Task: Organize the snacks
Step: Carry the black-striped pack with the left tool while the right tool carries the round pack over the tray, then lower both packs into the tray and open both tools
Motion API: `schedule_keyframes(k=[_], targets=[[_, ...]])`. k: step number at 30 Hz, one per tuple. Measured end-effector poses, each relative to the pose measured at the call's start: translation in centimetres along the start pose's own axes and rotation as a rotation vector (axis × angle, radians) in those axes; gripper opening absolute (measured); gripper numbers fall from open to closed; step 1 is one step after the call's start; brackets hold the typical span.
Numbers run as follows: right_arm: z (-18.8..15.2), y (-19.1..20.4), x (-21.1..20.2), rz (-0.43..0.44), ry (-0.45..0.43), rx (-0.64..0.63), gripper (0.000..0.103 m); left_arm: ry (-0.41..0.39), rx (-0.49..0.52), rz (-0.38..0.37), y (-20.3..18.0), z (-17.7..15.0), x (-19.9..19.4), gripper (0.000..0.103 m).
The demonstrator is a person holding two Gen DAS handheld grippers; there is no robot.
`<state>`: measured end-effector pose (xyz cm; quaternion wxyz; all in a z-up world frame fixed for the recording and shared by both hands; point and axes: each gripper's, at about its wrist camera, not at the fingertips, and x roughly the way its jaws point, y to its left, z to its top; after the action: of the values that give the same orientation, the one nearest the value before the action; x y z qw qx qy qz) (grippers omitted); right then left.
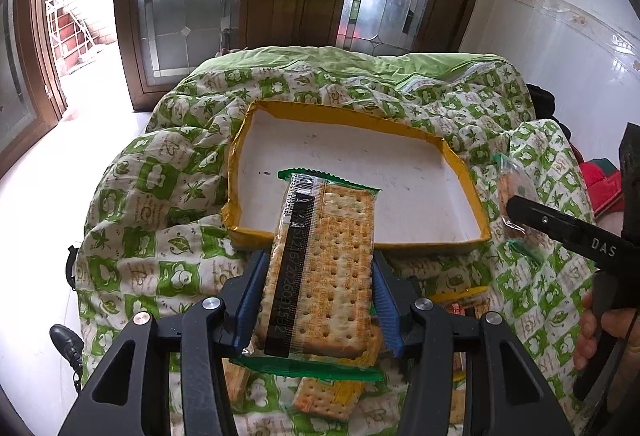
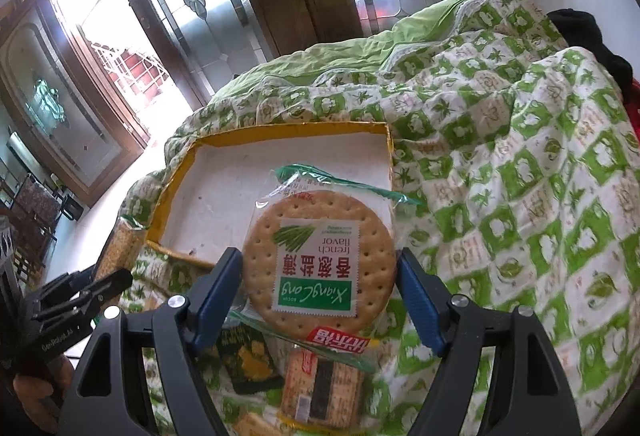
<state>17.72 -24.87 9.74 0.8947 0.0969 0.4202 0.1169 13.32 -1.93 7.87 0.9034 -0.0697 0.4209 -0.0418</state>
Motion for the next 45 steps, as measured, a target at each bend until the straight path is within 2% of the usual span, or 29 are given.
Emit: schedule_keyframes(k=[9,14,24,33,40,45], targets=[[0.9,-0.7,3.4,0.013,0.025,0.025,0.077,0.007,0.000,0.000,-0.3,1.3,1.7,0.053],[0.8,-1.3,3.8,0.024,0.019,0.027,0.077,0.015,0.002,-0.006,-0.6,1.9,2.9,0.053],[2.9,-1.0,5.3,0.059,0.002,-0.007,0.077,0.032,-0.001,-0.025,-1.9,3.5,5.5,0.053],[3.0,-0.8,8.8,0.111,0.056,-0.025,0.077,0.054,-0.010,-0.025,-2.4,4.3,8.6,0.053],[2.7,0.0,10.8,0.101,0.115,-0.088,0.077,0.076,-0.013,-0.017,-2.7,4.0,10.7,0.053],[2.2,-0.4,11.9,0.091,0.152,-0.083,0.077,0.086,-0.012,-0.014,-3.1,3.9,11.9,0.050]])
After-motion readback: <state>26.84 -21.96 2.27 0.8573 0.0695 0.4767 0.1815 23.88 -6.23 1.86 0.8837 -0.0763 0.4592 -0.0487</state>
